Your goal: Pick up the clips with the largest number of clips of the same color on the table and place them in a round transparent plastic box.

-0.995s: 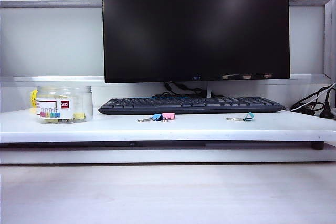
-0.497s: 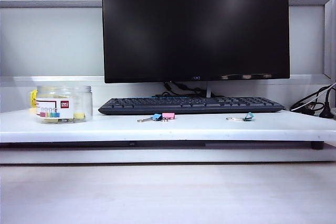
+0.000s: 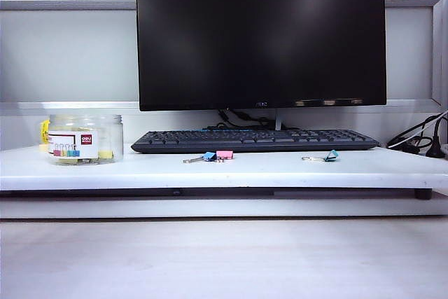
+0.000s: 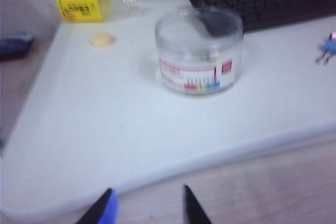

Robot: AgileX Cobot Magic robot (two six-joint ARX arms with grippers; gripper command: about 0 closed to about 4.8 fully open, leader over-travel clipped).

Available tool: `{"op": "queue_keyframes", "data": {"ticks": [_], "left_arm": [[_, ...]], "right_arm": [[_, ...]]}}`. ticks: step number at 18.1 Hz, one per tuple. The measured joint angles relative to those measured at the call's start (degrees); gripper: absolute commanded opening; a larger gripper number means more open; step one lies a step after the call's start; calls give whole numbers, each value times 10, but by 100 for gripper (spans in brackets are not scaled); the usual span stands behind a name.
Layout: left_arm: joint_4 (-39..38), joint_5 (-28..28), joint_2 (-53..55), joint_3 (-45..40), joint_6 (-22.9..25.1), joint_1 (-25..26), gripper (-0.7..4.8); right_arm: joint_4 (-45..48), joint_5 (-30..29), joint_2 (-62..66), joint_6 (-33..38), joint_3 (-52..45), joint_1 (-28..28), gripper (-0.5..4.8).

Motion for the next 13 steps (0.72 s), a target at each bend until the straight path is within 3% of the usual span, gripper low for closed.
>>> {"op": "queue_keyframes", "data": {"ticks": [13], "left_arm": [[26, 0, 0, -40, -2, 0, 175]], "right_arm": [[3, 0, 0, 2, -36, 0, 108]]}}
